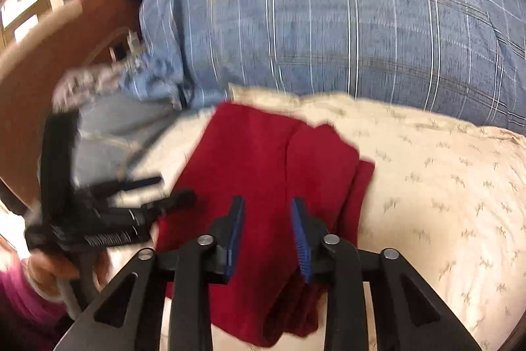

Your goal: Fold small clothes

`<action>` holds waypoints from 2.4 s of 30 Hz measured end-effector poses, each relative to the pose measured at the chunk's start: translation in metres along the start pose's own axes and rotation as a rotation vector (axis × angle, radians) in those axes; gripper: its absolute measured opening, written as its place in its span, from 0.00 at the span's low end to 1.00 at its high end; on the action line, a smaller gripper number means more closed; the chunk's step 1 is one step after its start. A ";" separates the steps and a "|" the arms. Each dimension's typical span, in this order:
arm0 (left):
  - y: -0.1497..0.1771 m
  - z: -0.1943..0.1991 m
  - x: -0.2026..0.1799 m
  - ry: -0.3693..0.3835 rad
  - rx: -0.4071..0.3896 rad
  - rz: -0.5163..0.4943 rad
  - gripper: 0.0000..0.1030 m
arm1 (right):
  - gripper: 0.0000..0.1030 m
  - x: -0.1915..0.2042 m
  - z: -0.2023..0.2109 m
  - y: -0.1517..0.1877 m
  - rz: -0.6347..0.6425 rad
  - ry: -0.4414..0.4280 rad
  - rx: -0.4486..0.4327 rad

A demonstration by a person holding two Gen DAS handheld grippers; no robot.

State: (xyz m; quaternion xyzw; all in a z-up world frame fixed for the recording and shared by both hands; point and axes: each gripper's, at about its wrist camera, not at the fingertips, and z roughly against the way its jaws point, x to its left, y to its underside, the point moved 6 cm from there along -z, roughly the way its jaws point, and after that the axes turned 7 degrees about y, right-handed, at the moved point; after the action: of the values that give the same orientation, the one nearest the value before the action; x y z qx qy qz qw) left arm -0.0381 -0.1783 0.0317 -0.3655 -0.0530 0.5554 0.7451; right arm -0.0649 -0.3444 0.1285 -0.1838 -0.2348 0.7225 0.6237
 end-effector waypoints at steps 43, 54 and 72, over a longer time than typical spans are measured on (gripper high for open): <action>0.010 0.065 -0.002 -0.173 -0.197 -0.035 0.80 | 0.80 0.008 0.016 0.017 -0.109 0.222 -0.068; 0.010 0.060 0.005 -0.188 -0.189 -0.023 0.80 | 0.81 0.009 0.006 0.020 -0.113 0.229 -0.045; 0.009 0.050 0.004 -0.187 -0.168 -0.034 0.80 | 0.81 0.006 -0.004 0.021 -0.116 0.225 -0.021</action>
State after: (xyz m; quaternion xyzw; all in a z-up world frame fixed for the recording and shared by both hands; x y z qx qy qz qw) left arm -0.0680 -0.1492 0.0612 -0.3723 -0.1750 0.5681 0.7128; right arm -0.0804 -0.3401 0.1134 -0.2561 -0.1812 0.6575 0.6851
